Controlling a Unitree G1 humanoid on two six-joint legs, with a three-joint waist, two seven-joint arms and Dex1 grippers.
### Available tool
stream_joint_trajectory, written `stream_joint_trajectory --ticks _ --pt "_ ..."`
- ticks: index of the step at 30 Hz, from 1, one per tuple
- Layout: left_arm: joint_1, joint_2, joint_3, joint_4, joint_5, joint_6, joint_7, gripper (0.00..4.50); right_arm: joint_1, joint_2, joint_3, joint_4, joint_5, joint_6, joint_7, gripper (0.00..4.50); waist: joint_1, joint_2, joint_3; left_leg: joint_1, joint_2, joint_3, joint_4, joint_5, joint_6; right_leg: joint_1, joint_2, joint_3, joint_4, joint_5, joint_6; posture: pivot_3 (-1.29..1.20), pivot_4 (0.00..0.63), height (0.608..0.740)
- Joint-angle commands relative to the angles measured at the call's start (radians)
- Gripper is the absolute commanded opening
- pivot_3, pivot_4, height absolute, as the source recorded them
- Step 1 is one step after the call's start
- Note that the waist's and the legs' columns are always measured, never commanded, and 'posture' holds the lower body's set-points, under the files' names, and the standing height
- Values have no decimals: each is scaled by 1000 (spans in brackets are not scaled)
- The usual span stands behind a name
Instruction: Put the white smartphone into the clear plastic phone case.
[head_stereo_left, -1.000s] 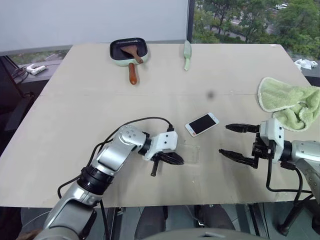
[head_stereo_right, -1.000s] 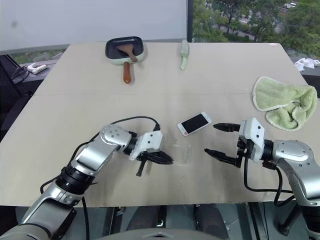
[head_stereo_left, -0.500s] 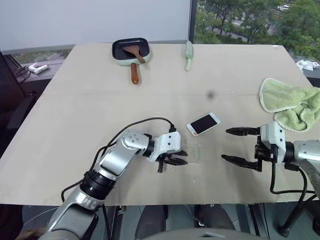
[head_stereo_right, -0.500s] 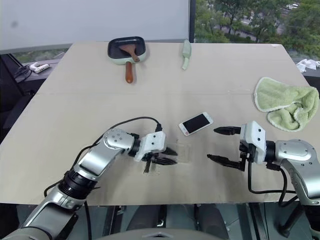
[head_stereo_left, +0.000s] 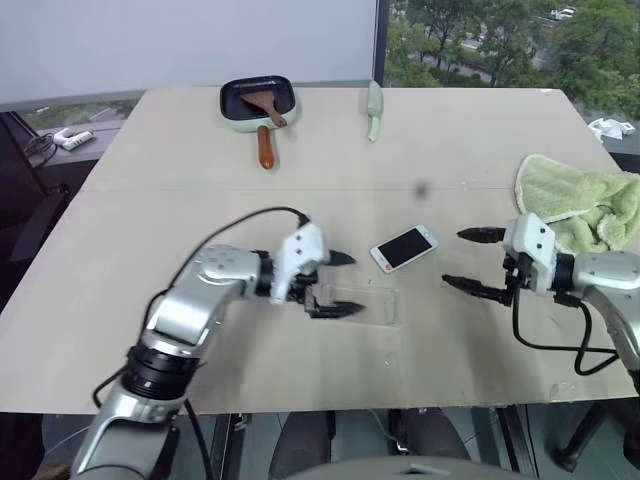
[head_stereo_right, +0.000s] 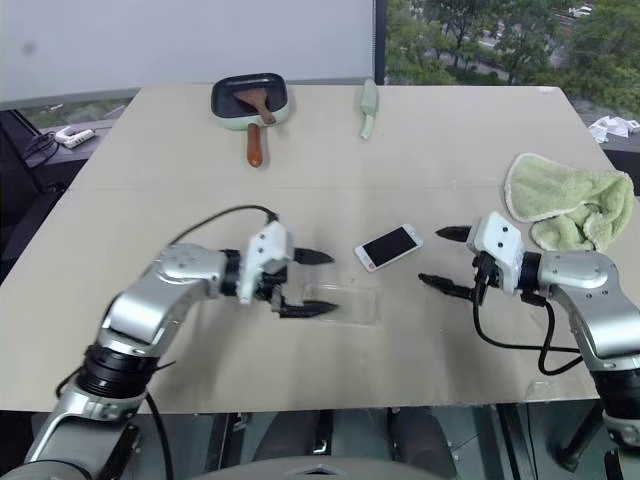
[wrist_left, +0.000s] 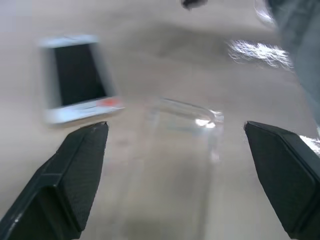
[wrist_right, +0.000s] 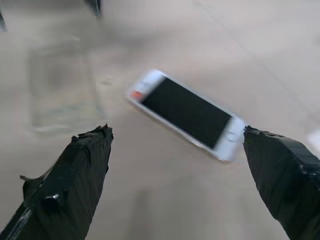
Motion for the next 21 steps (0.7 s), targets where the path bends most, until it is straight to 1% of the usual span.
stream_joint_trajectory --ticks 1,4,7,10,12,14,17,21 --pt "37 71 127 -19 -51 -1 0 4467 -104 -6 68 120 -87 -99 54 4500 -5 0 1 0 0 0 0 0 0 0 0 0 0 0 0 0 150 740" --pt "97 128 215 -58 -90 14 7 4467 -234 42 139 294 -123 -195 139 4500 -15 0 2 0 0 1 -1 0 0 0 -1 0 -1 0 0 0 150 740" --pt "136 156 279 -105 -120 47 46 4467 -366 100 198 501 -176 -307 206 4500 -19 -1 4 0 1 1 -1 0 0 0 -1 0 -1 0 0 0 150 740" --pt "174 151 356 -189 -182 128 122 4467 -520 185 240 770 -215 -413 295 4500 -22 -2 5 0 1 1 -1 0 0 0 -1 0 -1 0 0 0 150 740" --pt "209 152 379 -247 -214 165 154 4467 -606 224 269 940 -263 -501 328 4500 -23 -2 5 0 2 1 -1 0 0 0 -1 0 -1 0 0 0 150 740" --pt "232 153 392 -283 -234 187 184 4467 -671 255 280 1068 -298 -566 341 4500 -18 -1 6 0 2 1 -1 1 -1 0 -2 -1 -1 0 0 0 150 740" --pt "254 151 421 -328 -269 224 232 4467 -764 307 275 1222 -328 -611 350 4500 -22 -1 7 -1 3 1 -2 1 -3 0 -2 -1 -1 0 0 0 150 740" --pt "274 161 436 -360 -313 260 263 4467 -826 351 283 1341 -385 -650 352 4500 -24 -1 7 0 3 0 -2 3 -5 0 -2 0 0 0 0 0 150 740"
